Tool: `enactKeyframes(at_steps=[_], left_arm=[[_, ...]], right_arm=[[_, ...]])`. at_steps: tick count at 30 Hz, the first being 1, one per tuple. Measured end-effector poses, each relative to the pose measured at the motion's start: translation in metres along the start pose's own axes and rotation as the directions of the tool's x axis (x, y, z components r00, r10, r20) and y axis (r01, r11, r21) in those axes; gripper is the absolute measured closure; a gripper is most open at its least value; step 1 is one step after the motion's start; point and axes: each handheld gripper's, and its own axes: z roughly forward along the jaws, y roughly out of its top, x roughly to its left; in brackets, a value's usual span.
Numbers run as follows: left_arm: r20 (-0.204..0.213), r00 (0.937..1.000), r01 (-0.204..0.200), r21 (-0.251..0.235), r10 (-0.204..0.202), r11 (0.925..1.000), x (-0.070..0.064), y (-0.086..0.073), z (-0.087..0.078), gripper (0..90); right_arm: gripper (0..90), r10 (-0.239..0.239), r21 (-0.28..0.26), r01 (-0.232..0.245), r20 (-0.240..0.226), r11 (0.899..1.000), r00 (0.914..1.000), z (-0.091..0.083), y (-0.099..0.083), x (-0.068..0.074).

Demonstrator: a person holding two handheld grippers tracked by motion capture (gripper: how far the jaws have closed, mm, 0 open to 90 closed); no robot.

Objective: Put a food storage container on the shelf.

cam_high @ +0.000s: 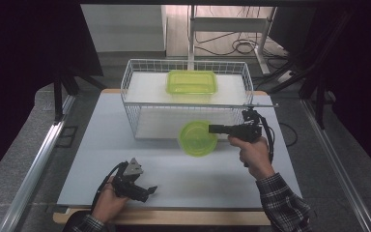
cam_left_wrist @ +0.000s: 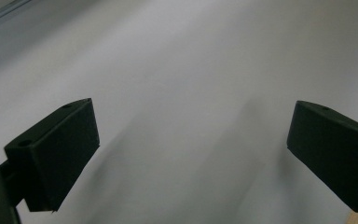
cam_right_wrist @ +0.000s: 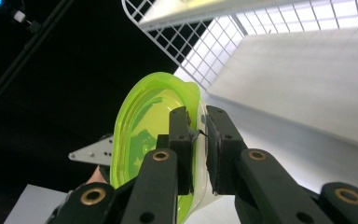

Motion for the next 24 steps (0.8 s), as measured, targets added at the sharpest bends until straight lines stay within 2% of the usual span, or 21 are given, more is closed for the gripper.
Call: enactKeyframes(at_steps=[7, 24], left_arm=[[0.002, 1.0000, 0.000, 0.000, 0.000, 1.0000, 0.000, 0.000, 0.000, 2.1], [-0.002, 1.0000, 0.004, -0.002, -0.004, 1.0000, 0.001, 0.000, -0.001, 2.1]], right_arm=[[81.4, -0.001, -0.025, 0.001, -0.004, 1.000, 1.0000, -0.007, 0.014, 0.005], [81.4, -0.041, -0.078, 0.040, -0.004, 0.996, 0.9992, -0.017, 0.048, 0.026]])
